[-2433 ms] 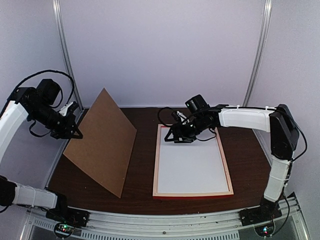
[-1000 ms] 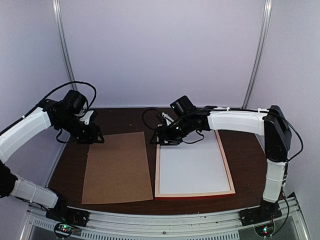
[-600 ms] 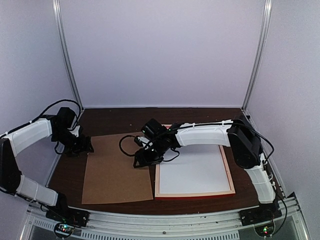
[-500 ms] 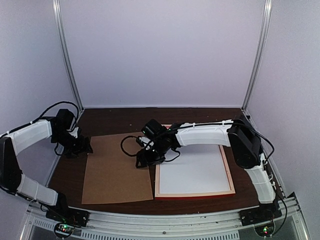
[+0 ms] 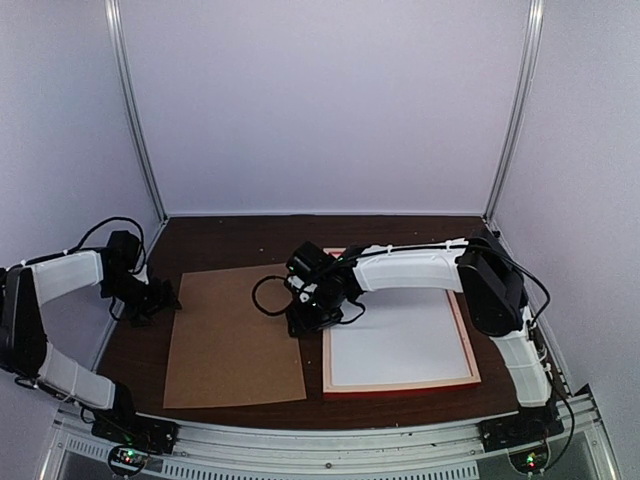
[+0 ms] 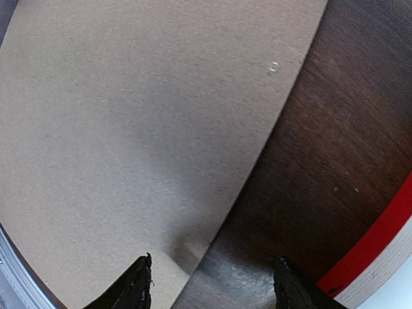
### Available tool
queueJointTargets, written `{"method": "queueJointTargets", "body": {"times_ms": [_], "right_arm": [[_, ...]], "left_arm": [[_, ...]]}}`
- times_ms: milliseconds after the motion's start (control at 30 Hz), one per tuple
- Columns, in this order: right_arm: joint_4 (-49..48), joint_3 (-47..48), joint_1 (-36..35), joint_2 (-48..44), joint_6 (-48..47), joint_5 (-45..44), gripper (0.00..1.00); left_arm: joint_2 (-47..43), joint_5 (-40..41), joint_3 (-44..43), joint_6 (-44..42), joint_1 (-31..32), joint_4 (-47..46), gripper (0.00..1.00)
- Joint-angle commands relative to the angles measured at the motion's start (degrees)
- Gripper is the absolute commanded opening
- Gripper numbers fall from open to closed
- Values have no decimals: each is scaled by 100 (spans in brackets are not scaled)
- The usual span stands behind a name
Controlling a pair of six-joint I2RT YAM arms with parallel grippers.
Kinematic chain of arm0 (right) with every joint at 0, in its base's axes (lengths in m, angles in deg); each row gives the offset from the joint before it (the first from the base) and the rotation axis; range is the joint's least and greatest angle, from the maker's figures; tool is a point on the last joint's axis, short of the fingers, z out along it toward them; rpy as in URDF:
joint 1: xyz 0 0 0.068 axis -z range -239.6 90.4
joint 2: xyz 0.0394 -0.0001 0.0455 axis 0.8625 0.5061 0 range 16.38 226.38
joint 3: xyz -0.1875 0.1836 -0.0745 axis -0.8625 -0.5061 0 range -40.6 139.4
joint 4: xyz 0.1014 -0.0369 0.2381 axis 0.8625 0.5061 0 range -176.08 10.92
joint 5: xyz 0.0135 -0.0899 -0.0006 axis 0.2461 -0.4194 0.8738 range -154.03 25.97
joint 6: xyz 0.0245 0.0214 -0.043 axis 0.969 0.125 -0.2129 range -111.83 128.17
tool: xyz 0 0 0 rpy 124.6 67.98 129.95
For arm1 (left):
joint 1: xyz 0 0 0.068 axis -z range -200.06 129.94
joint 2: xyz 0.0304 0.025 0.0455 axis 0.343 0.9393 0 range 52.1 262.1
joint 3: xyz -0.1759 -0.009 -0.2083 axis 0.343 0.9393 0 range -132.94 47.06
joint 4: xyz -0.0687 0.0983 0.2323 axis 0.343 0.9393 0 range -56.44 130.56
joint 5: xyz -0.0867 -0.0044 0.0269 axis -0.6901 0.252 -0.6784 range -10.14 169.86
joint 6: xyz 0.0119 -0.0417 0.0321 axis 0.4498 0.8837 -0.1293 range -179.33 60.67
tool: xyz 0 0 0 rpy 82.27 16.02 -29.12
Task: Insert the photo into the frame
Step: Pick up the backboard from the center of the board.
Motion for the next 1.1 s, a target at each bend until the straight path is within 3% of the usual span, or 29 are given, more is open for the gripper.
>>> {"method": "queueJointTargets", "body": {"times_ms": [0,267,667,1067], "right_arm": [[388,-214,147,-320,-71,-516,64],[-377,-164,107,-38,325,691,64],[-1012,-351,33,112,793,957,63],[-1150,-474,34,131,956,990,63]], "left_arm": [[152,-137,171,127,-75,-391,86],[304,-249,422,197,-78,-597,86],[545,-1025,922,329,-79,-1243,81],[349,-2370,1286,499,-79,-1891,67]]}}
